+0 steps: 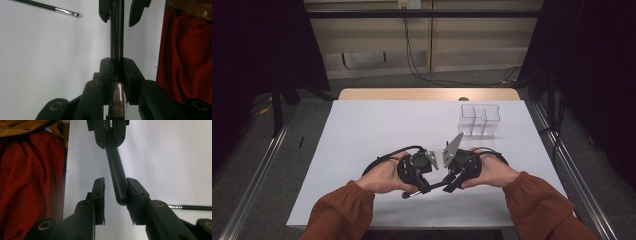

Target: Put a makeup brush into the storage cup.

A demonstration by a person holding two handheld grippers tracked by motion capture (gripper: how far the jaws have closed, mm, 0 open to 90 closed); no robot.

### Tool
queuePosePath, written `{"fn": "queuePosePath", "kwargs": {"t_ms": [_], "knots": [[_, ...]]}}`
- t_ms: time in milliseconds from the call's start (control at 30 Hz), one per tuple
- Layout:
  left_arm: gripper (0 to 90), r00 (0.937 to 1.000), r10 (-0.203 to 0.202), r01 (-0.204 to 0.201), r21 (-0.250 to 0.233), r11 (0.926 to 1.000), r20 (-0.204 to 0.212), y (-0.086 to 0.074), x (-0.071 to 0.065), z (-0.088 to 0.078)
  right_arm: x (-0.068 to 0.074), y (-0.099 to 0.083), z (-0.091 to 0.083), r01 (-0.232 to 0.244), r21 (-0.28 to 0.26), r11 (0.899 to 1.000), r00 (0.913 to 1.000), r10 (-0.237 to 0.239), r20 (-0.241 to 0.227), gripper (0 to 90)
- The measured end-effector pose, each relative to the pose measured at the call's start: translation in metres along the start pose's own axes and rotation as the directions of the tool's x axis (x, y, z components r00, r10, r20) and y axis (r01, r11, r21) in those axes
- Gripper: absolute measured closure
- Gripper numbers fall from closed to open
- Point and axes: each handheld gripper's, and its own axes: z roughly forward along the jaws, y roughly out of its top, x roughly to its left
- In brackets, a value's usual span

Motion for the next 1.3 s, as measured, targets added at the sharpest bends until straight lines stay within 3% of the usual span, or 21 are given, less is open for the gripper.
{"fn": "queuePosePath", "kwargs": {"t_ms": [233, 267, 433, 533, 633, 700, 833, 867, 900, 1133, 1167, 1233, 1300], "knots": [[78.8, 1.0000, 0.006, -0.006, 0.000, 1.0000, 0.006, 0.000, 0.000, 0.001, 0.000, 0.000, -0.001, 0.014, -0.018, 1.000, 0.9999, -0.014, 0.007, 74.0], [78.8, 0.9998, -0.017, 0.017, -0.019, 0.9997, 0.006, 0.000, -0.002, 0.002, 0.000, 0.000, 0.000, 0.020, -0.025, 0.999, 0.9998, -0.020, 0.004, 74.8], [78.9, 0.9999, -0.009, 0.009, -0.015, 0.9999, 0.009, 0.000, -0.002, 0.002, 0.000, 0.000, 0.002, 0.027, -0.017, 0.999, 0.9996, -0.027, 0.001, 75.4], [78.8, 0.9997, 0.016, -0.016, 0.006, 0.9999, 0.016, 0.000, -0.001, 0.002, 0.000, 0.001, 0.003, 0.026, -0.020, 0.999, 0.9996, -0.027, -0.010, 75.8], [78.8, 0.9999, -0.002, 0.002, -0.009, 1.0000, 0.017, -0.001, -0.002, 0.003, 0.000, 0.000, 0.005, 0.020, -0.008, 1.000, 0.9997, -0.020, -0.016, 76.7], [78.8, 0.9996, 0.021, -0.021, 0.005, 0.9998, 0.017, -0.001, -0.001, 0.002, 0.000, -0.001, 0.006, 0.025, -0.017, 1.000, 0.9995, -0.026, -0.019, 78.6], [78.5, 0.9997, 0.009, -0.008, -0.013, 0.9999, 0.021, -0.002, -0.002, 0.003, -0.001, -0.002, 0.008, 0.043, -0.030, 0.999, 0.9986, -0.044, -0.030, 79.4], [78.5, 0.9994, 0.028, -0.028, 0.003, 0.9996, 0.019, -0.002, 0.000, 0.001, -0.001, -0.002, 0.008, 0.045, -0.033, 0.998, 0.9986, -0.046, -0.027, 79.4], [78.0, 0.9998, 0.012, -0.012, -0.013, 0.9998, 0.018, -0.002, 0.000, 0.001, 0.000, -0.002, 0.006, 0.052, -0.032, 0.998, 0.9984, -0.053, -0.018, 79.9], [76.4, 0.9997, 0.017, -0.016, -0.039, 0.9991, 0.017, -0.005, 0.005, -0.001, -0.001, -0.004, 0.004, 0.052, -0.058, 0.997, 0.9986, -0.052, -0.008, 80.2], [75.8, 0.9999, 0.001, 0.000, -0.059, 0.9983, 0.017, -0.005, 0.005, 0.000, 0.000, -0.004, 0.004, 0.053, -0.056, 0.997, 0.9986, -0.054, -0.005, 80.2], [73.2, 0.9998, 0.010, -0.009, -0.060, 0.9981, 0.018, -0.006, 0.008, -0.002, 0.000, -0.004, 0.003, 0.045, -0.050, 0.998, 0.9990, -0.045, -0.002, 80.2], [69.6, 0.9999, -0.009, 0.010, -0.087, 0.9962, 0.014, -0.008, 0.010, -0.003, -0.001, -0.005, 0.003, 0.038, -0.051, 0.998, 0.9992, -0.039, -0.006, 80.2]]}}
